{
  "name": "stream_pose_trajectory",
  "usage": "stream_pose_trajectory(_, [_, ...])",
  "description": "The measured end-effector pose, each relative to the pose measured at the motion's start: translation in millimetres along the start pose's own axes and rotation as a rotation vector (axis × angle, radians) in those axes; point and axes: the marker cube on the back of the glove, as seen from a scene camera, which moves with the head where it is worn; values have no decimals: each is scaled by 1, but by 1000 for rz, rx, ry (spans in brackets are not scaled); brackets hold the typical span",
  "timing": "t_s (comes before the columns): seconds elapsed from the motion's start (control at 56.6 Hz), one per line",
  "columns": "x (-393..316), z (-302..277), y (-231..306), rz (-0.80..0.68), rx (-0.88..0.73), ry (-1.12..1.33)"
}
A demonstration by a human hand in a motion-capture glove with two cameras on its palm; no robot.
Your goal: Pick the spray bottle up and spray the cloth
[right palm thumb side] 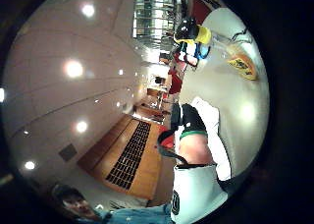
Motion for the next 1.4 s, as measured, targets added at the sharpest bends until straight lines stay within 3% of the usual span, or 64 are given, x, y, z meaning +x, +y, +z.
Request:
stream_pose_trajectory(0.088, [6, 8, -4, -37, 15, -18])
stream_pose_trajectory(0.177, [6, 15, -16, 54, 4, -38])
stream_pose_trajectory(1.007, [28, 60, -83, 290, -31, -193])
stream_pose_trajectory(1.396, [31, 65, -96, 275, -68, -163])
